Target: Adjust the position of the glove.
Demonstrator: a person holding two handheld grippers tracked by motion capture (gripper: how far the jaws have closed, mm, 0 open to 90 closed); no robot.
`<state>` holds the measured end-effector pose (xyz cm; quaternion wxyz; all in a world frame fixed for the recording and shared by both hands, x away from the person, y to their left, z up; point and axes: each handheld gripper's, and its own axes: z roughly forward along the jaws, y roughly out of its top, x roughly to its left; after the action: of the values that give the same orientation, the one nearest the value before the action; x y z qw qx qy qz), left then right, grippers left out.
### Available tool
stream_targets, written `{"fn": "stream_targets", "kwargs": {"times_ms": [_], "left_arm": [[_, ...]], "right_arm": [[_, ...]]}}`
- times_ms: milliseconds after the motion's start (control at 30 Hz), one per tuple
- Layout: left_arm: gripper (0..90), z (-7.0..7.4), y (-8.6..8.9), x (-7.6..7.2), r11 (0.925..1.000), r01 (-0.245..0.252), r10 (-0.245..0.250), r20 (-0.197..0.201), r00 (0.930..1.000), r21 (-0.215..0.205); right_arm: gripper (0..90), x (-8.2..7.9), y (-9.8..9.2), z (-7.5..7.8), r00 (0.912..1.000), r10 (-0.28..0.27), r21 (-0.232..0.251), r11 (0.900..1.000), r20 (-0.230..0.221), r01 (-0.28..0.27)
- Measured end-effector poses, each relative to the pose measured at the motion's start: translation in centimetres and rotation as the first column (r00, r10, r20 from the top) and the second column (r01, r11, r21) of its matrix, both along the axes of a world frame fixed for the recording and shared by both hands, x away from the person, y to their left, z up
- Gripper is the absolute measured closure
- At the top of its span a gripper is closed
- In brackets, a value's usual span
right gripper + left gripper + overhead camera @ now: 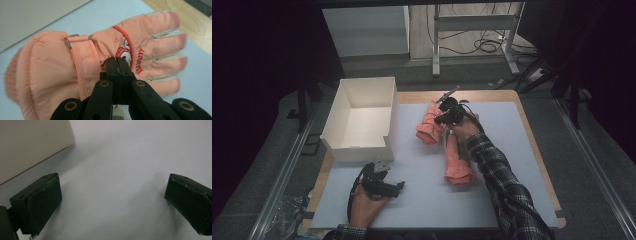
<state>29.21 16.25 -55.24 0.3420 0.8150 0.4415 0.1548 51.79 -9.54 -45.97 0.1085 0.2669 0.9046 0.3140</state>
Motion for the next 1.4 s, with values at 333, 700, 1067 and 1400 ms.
{"fn": "stream_targets", "kwargs": {"times_ms": [333,700,1067,1400], "left_arm": [[0.9,0.0,0.0,0.0,1.0000,0.001,-0.001,0.000,1.0000,0.003],[0.9,0.0,0.0,0.0,1.0000,0.001,-0.001,0.001,1.0000,0.002],[0.9,0.0,0.0,0.0,1.0000,0.000,0.000,0.000,1.0000,0.001],[0.9,0.0,0.0,0.0,1.0000,0.003,-0.003,0.002,1.0000,0.005]], "right_arm": [[90.0,-1.5,-0.3,3.2,0.9974,0.054,0.012,0.998,0.047,-0.055],[90.0,-3.7,-2.2,6.4,0.9922,0.093,0.007,0.996,0.083,-0.094],[90.0,-7.3,-5.4,8.0,0.9877,0.133,-0.043,0.991,0.082,-0.130],[90.0,-10.3,-7.6,7.9,0.9811,0.173,-0.089,0.982,0.085,-0.166]]}}
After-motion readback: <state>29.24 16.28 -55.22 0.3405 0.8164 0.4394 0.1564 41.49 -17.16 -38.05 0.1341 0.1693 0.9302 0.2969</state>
